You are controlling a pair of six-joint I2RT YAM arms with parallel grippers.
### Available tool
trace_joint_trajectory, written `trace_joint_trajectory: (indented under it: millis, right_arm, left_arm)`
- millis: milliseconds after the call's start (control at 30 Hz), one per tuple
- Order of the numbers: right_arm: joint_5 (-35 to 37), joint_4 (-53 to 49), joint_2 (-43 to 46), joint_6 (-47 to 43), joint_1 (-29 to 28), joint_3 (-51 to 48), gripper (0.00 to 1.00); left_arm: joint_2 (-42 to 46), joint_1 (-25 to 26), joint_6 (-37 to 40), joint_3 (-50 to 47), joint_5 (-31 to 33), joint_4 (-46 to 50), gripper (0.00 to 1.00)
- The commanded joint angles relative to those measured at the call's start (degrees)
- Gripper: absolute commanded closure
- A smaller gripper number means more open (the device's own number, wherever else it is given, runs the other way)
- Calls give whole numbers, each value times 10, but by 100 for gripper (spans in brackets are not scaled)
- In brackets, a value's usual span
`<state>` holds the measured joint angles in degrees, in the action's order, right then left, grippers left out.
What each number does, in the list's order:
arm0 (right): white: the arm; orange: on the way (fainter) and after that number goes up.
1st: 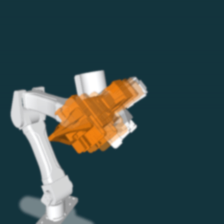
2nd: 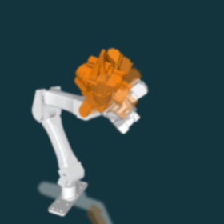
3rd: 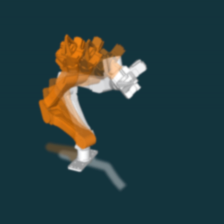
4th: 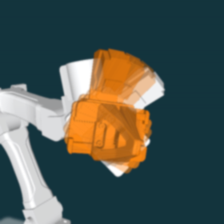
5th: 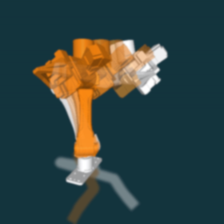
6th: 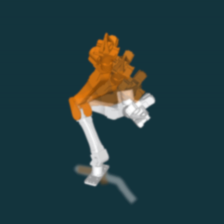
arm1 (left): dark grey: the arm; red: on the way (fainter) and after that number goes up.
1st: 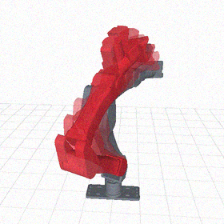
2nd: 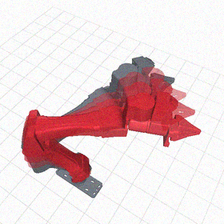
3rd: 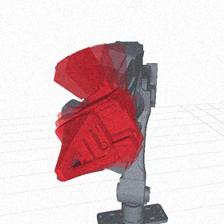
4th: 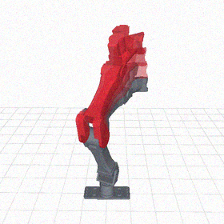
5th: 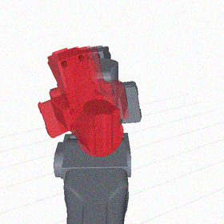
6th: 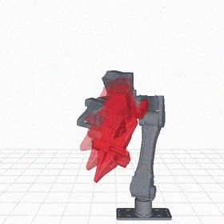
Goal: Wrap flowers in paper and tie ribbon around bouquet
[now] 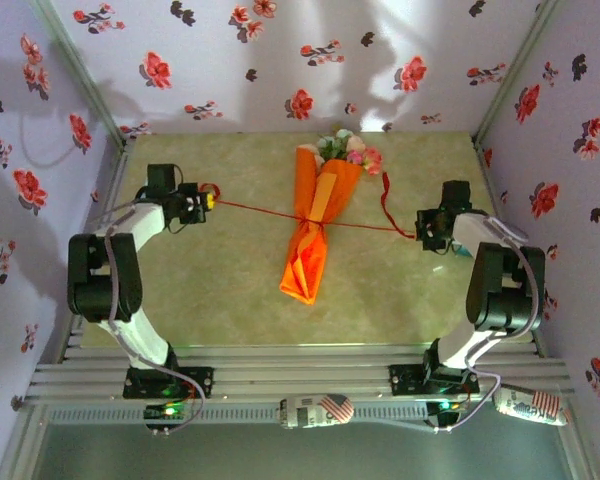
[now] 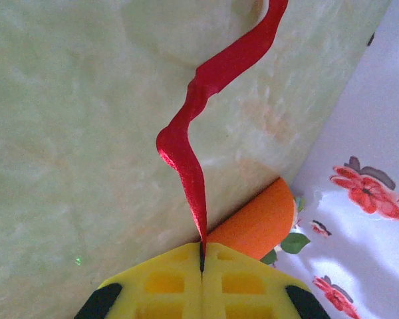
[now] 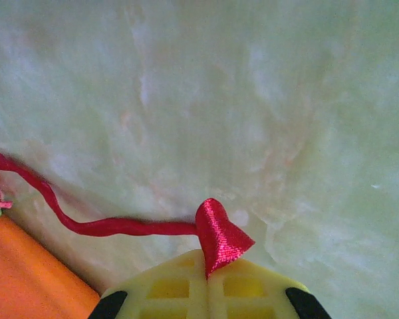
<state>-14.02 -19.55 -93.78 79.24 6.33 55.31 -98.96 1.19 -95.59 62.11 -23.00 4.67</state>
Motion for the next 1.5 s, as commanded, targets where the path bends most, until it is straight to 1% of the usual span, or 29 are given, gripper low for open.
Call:
trace_joint_trajectory:
  millis: [0,267,467,1033,1467]
  right_arm:
    - [37,5,-18,-7,18,38,100]
    - [38,15,-46,6,25,65,100]
    - [40,20,-51,12,42,69,100]
    - [38,23,-66,17,55,100,100]
    - [36,35,-72,29,83,117,100]
  left_arm:
    - [26,-32,-14,-7,29,-22,100]
    - [45,-56,-22,-27,26,-27,100]
    - [62,-72,-17,-39,26,-13,100]
    - [70,-90,-25,-46,18,-15,100]
    - [92,-114,-35,-74,13,-21,100]
